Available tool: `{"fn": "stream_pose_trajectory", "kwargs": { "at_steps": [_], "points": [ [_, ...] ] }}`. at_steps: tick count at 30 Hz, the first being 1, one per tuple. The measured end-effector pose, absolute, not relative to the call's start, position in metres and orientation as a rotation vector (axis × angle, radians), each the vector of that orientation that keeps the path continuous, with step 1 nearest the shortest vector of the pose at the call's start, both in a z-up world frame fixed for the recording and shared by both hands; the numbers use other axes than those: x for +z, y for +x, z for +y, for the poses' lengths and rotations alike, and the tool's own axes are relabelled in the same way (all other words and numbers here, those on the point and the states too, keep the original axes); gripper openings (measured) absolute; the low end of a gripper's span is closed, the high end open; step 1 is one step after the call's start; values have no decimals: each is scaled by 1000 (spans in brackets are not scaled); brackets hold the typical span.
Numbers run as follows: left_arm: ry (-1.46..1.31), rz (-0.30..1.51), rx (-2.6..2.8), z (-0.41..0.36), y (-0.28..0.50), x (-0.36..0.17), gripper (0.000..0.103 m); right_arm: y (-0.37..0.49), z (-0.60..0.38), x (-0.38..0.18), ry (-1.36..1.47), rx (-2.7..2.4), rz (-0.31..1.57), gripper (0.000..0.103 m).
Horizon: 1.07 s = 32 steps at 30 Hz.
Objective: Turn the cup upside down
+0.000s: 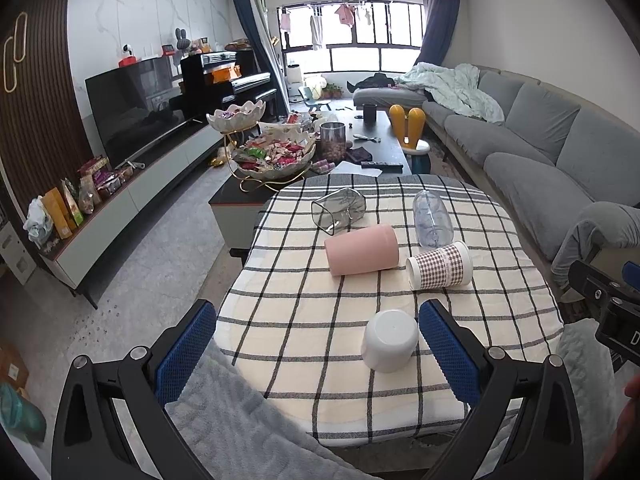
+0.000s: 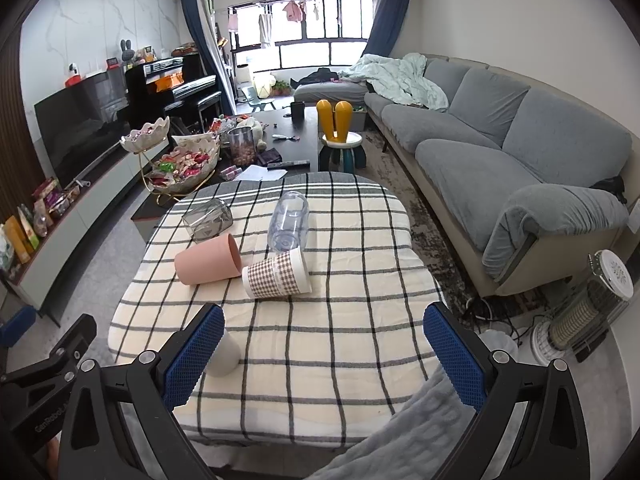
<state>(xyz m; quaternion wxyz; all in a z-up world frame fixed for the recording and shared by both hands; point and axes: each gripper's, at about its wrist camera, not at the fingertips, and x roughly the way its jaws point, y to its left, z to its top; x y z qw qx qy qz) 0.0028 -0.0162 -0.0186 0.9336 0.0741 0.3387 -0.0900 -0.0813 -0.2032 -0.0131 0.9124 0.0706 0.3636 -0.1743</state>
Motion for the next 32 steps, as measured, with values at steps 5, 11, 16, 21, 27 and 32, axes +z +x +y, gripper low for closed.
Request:
{"fn": "stream_pose_trajectory", "kwargs": {
  "at_steps": [5,11,16,21,27,32],
  "points": [
    [149,690,-183,-15,3,-18,103,-81,-204,-13,147,-359,750,100],
    [150,691,-184,-15,3,-18,103,-81,-204,-14,147,-359,751,100],
    [150,691,-183,-15,3,-18,103,-81,-204,-14,147,-358,751,100],
    [156,701,-190,-18,3,-20,103,-82,-205,-14,148,-360,752,100],
    [157,718,-202,-20,4,-25,103,-81,-204,-12,155,-369,754,100],
    [163,712,-208,-21,4,-24,103,-81,-205,-13,156,-368,754,100]
  ]
}}
